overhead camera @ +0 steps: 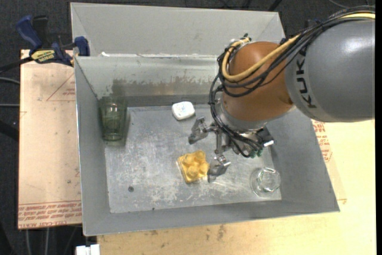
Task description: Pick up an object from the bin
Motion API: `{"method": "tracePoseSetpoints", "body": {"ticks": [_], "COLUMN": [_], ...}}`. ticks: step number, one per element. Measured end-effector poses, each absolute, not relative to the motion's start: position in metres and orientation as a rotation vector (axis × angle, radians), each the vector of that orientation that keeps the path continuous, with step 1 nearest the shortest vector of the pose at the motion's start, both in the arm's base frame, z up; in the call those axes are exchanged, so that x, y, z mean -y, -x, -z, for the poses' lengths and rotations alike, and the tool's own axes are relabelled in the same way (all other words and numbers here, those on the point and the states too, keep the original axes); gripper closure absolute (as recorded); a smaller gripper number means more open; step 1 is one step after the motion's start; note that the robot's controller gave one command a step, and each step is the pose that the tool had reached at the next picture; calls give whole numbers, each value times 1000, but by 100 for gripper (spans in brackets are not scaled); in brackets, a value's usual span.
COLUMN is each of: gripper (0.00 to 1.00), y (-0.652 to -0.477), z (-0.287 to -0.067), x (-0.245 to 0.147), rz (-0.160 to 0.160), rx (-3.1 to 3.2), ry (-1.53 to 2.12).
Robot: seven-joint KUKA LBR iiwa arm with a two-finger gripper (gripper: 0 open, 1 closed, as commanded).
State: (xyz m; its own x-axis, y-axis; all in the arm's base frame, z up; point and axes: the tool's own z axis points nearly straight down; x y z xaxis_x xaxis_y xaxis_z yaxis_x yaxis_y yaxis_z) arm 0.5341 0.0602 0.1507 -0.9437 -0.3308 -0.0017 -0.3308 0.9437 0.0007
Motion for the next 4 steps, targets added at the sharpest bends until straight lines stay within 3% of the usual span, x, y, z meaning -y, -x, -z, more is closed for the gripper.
{"method": "tracePoseSetpoints", "body": {"ticks": [1,2,4], "gripper": [0,100,100], "y": [-539,-545,-544], "z": [-107,-83,-84], "x": [-60,-62,-62], "rz": [-2,-9,-8], "rx": [-3086,-3101,-3099], "ry": [577,526,526]}}
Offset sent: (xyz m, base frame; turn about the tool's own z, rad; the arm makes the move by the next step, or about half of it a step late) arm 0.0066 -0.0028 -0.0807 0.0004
